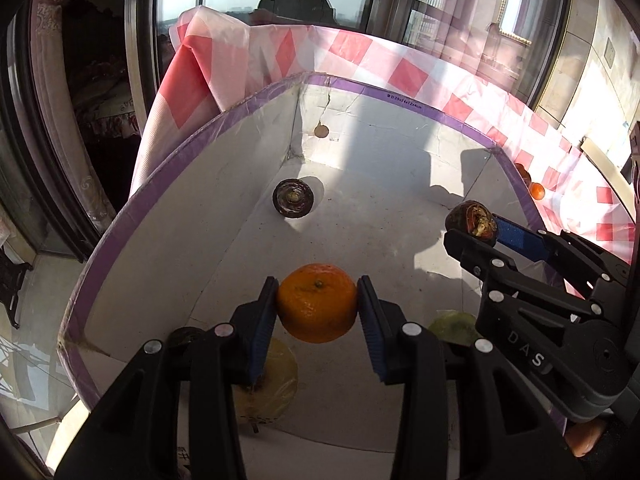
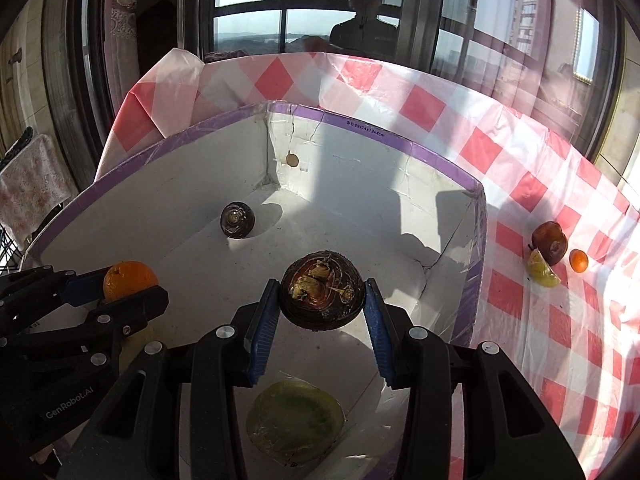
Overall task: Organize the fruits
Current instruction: 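Open the right tool to drop the dark fruit while the left tool drops the orange into the box, then move both open tools back over the remaining fruits on the table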
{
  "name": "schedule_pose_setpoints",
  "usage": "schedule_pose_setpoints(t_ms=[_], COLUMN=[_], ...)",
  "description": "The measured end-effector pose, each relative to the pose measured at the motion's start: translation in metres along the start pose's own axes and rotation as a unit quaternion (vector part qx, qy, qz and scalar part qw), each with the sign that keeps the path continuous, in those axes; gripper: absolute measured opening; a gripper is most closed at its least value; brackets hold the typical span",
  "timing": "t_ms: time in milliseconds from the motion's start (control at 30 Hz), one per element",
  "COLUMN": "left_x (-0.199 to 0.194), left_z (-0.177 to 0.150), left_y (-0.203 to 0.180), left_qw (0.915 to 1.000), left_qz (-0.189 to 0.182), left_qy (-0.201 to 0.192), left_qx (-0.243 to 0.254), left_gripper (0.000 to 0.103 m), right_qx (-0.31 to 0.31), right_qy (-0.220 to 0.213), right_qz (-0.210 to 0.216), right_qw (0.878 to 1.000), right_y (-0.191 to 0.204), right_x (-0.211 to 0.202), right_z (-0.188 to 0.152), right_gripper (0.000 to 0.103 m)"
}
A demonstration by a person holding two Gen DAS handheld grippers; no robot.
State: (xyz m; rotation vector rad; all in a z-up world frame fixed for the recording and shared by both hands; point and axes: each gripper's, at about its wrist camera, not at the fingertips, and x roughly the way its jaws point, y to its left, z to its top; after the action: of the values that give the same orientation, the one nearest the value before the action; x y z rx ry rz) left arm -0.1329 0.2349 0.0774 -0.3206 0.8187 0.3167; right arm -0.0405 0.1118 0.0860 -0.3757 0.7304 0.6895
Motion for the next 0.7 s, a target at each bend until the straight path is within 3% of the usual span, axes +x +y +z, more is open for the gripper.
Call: schedule_pose_setpoints(t_ms=[33,100,133,500,667,700], left_x=[-0.001,-0.005,-0.005,-0.004,-0.020,-0.026], left_z=[0.001,0.002,0.003,0.005,0.001,0.000], left_y=[0.000,0.001,0.001,-0.002,-0.014,-0.019], left_qw=[1.0000,0.9999,0.9999,0.9994,0.9980,0.9973], left_qz=[-0.001,0.006,0.007,0.030,0.048,0.050], left_qy=[-0.002,-0.008,-0.008,-0.009,-0.040,-0.054], left_qx=[-0.003,-0.009,-0.009,-0.009,-0.001,-0.002], left_gripper=[0.059,0.067,0.069,0.076,0.091,0.094], right_qx=[-0.003,0.006,0.010,0.034,0.090,0.110], right_qy=[0.002,-0.005,-0.007,-0.048,-0.127,-0.147], right_qz=[0.000,-0.008,-0.007,0.003,0.023,0.026], right_qw=[1.000,1.000,1.000,0.998,0.987,0.983], right_y=[0.000,-0.003,-0.006,-0.013,-0.038,-0.048], right_x=[0.000,-0.004,-0.004,-0.012,-0.044,-0.053], right_z=[0.000,0.000,0.000,-0.007,-0.023,-0.027], right_gripper=[0.047,0.062,0.063,0.063,0.075,0.082])
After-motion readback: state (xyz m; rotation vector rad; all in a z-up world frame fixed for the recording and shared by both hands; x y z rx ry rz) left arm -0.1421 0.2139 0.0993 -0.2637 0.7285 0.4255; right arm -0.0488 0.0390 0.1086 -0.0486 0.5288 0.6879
